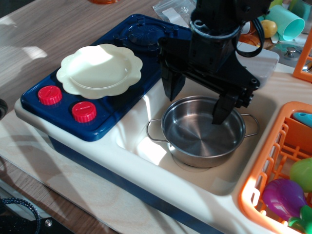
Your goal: Put pan on stove from sink
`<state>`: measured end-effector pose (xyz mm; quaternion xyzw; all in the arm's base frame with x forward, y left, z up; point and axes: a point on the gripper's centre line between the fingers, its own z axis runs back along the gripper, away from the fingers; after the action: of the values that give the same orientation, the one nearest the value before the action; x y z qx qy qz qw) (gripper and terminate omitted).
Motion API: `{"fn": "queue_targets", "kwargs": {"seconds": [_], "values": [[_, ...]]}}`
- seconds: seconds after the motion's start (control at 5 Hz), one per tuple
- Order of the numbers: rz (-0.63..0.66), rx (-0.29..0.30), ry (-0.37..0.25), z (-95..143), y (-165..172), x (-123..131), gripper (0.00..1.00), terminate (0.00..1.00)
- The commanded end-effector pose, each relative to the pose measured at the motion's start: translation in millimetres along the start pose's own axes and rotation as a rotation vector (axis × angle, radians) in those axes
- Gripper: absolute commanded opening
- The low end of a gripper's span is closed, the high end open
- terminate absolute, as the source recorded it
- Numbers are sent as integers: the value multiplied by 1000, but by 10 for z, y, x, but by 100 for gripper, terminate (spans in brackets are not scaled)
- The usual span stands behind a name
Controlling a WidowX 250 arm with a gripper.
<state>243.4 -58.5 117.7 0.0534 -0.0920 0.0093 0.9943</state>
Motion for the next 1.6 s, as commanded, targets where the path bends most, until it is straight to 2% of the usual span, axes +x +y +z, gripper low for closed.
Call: {"fn": "queue_targets", "kwargs": {"seconds": [0.0, 0.2, 0.4, 0.6, 1.0, 1.2, 1.4], "values": [[0, 0, 0, 0, 0, 0, 100, 0], [-166, 24, -83, 66, -78, -61, 100, 0], [-344, 18, -172, 89, -135, -95, 100, 0], [-494, -14, -228, 66, -208, -157, 100, 0], [-480, -66, -198, -65, -407, -251, 100, 0], [-481, -104, -201, -135, -401, -271, 100, 0], [-478, -114, -216, -233, -388, -319, 100, 0]]}}
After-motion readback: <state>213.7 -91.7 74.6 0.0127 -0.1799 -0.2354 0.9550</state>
